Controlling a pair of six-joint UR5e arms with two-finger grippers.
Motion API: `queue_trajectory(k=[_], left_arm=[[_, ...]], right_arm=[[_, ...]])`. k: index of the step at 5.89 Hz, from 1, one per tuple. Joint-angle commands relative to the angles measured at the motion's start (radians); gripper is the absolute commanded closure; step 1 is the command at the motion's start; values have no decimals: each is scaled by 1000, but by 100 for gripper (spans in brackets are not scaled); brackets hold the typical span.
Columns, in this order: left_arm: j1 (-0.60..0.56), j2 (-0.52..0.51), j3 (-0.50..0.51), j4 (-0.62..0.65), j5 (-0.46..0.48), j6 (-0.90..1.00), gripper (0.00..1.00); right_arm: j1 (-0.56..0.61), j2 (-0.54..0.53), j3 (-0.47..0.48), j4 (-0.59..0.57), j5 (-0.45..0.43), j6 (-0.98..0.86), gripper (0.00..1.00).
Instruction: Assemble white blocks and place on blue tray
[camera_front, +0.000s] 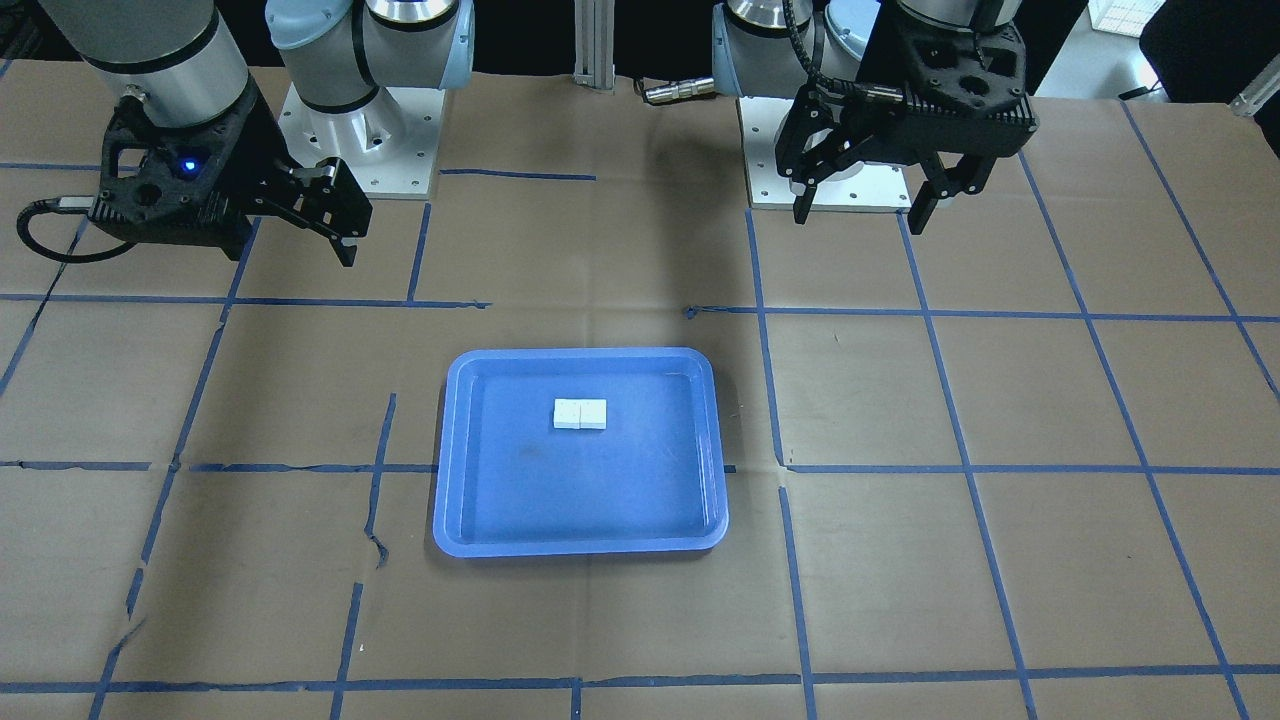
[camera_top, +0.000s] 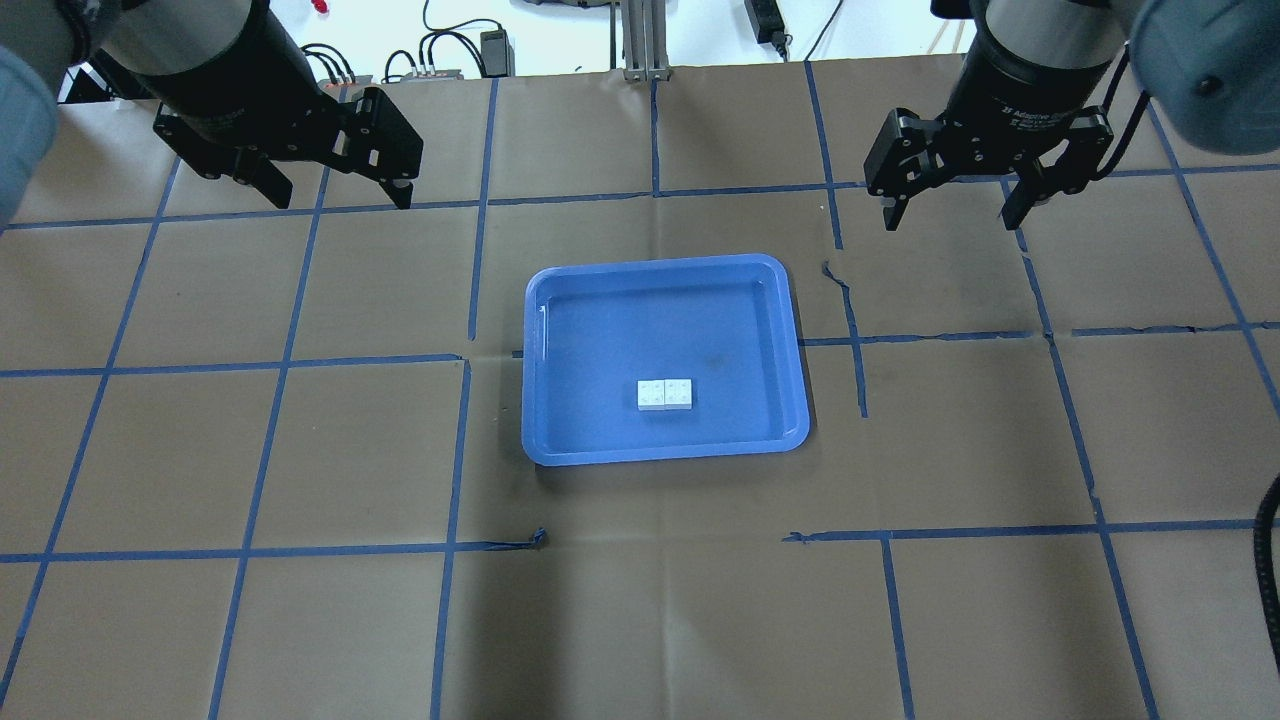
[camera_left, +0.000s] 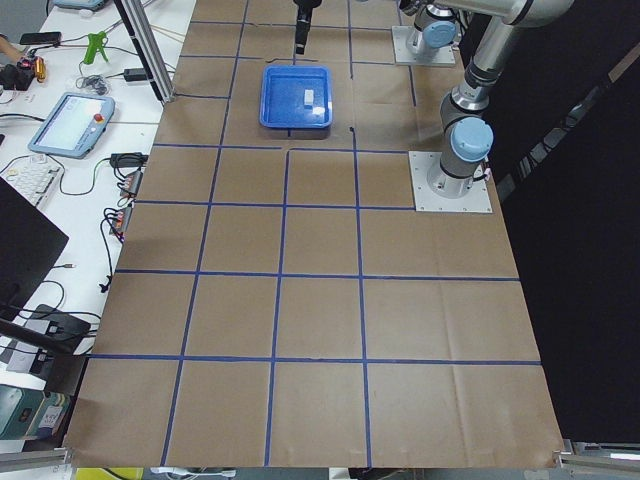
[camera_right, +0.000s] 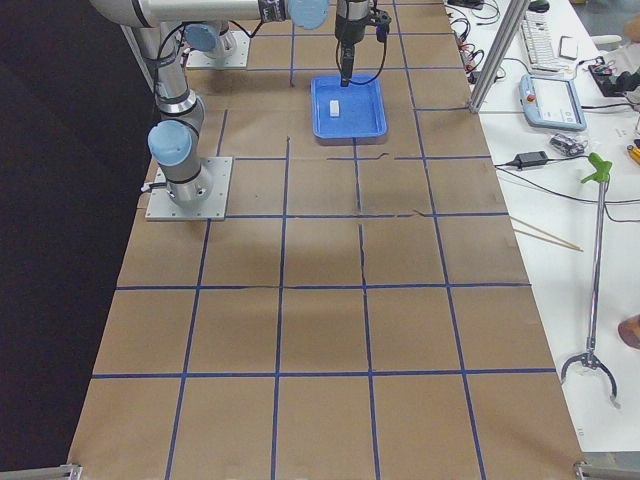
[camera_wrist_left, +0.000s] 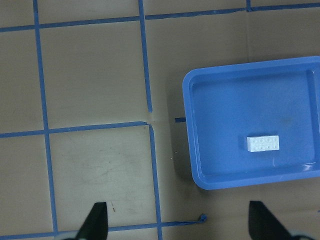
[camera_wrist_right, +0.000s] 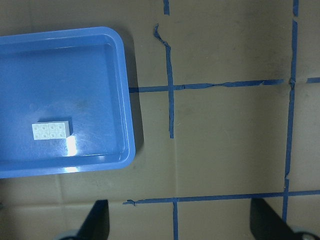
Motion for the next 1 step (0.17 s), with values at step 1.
queue_trajectory(k=[1], left_arm=[[-2,1,0,-2,-2,0,1]], right_arm=[[-1,0,2,0,-4,0,0]])
